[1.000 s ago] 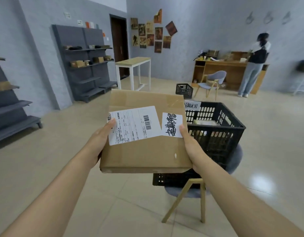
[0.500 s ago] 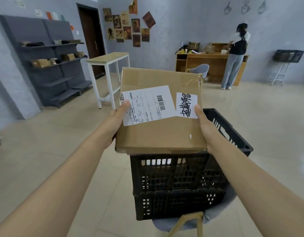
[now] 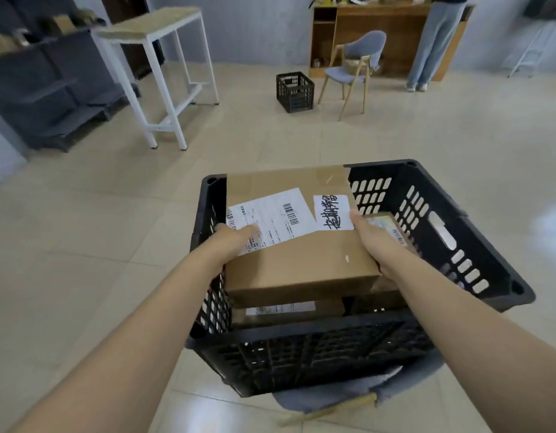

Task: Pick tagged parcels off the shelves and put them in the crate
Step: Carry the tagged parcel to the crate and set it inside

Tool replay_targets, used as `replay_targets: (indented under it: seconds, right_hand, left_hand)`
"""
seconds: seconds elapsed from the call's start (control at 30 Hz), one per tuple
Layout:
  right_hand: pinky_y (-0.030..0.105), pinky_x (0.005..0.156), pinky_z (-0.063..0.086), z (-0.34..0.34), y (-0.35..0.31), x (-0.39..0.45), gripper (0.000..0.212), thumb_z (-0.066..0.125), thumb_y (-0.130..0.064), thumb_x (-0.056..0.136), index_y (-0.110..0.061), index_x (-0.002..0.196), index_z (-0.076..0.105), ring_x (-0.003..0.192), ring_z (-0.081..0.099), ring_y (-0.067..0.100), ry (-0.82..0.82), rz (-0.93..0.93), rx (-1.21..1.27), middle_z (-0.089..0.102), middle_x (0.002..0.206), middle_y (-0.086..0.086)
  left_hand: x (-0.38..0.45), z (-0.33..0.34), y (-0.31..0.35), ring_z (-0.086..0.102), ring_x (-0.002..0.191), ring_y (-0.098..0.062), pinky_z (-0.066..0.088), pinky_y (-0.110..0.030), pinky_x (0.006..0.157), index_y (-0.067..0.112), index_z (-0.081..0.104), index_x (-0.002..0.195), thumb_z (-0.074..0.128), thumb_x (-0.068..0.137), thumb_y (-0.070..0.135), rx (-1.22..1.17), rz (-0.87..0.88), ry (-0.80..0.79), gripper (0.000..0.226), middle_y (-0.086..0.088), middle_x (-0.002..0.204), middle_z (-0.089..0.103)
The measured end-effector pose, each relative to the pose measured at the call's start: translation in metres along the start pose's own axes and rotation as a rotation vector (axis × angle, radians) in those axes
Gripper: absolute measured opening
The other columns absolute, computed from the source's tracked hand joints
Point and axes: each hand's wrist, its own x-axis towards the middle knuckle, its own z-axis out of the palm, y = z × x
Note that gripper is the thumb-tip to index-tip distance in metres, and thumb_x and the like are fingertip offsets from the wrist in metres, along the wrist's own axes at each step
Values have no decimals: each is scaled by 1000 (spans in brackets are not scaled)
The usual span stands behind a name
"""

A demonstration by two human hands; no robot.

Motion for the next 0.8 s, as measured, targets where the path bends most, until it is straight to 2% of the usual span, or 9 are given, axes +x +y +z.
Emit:
replay_targets:
  seconds: [0.13, 0.23, 0.37, 0.47, 0.57, 0.67, 0.73, 0.8]
  right_hand:
    - [41, 93, 54, 13, 20, 21, 50, 43, -54, 99, -17, 128, 57, 105, 66, 26, -71, 57, -44, 67, 118, 7]
    - [34, 75, 58, 23, 24, 28, 47, 61, -44, 91, -16, 128, 57, 95, 72, 25, -174, 94, -51, 72, 111, 7]
    - [40, 89, 55, 30, 27, 31, 29, 68, -30, 88, -14, 109, 55, 92, 68, 22, -200, 93, -122, 68, 100, 4]
    - [45, 99, 51, 28, 28, 32, 64, 73, -37, 79, -16, 133, 43, 109, 63, 24, -215, 71, -235, 63, 122, 3]
    - [41, 107, 43, 30, 30, 30, 58, 67, -27, 89, -17, 140, 41, 122, 56, 24, -247, -6, -334, 58, 134, 3]
    - [39, 106, 40, 33, 26, 26, 64, 65, -21, 88, -20, 144, 35, 131, 47, 28, -132, -185, -520, 50, 138, 5]
    - [39, 108, 37, 34, 17, 21, 68, 60, -13, 88, -20, 149, 30, 133, 41, 29, -80, -323, -617, 44, 142, 9]
    - [39, 108, 38, 32, 4, 12, 66, 58, -14, 91, -15, 150, 28, 131, 42, 29, -39, -420, -732, 41, 144, 11]
  left_hand:
    - [-4, 18, 8, 52, 124, -32, 45, -39, 103, 4, 9, 154, 59, 91, 47, 67, -67, 52, 91, -13, 141, 51]
    - [11, 22, 1, 55, 121, -33, 47, -39, 102, 4, -1, 153, 54, 96, 36, 95, -91, 97, 86, -15, 139, 52]
    - [22, 26, -12, 55, 122, -34, 46, -43, 105, 3, -10, 152, 54, 94, 37, 159, -126, 78, 92, -16, 140, 51]
    - [22, 30, -17, 55, 121, -34, 45, -42, 106, 4, -15, 152, 53, 97, 27, 225, -146, 27, 91, -17, 138, 52]
    - [16, 31, -19, 52, 124, -36, 44, -38, 104, 9, -20, 152, 51, 96, 19, 393, -101, 3, 91, -22, 145, 44]
    - [1, 29, -10, 47, 127, -38, 43, -35, 95, 15, -13, 154, 51, 96, 19, 506, 3, -7, 87, -24, 152, 24]
    - [-9, 27, 5, 40, 131, -39, 41, -38, 99, 13, 2, 154, 54, 96, 24, 655, 119, 26, 79, -22, 151, 20]
    - [-19, 27, 28, 31, 136, -38, 37, -41, 105, 10, 18, 151, 53, 97, 31, 791, 279, 73, 68, -19, 153, 21]
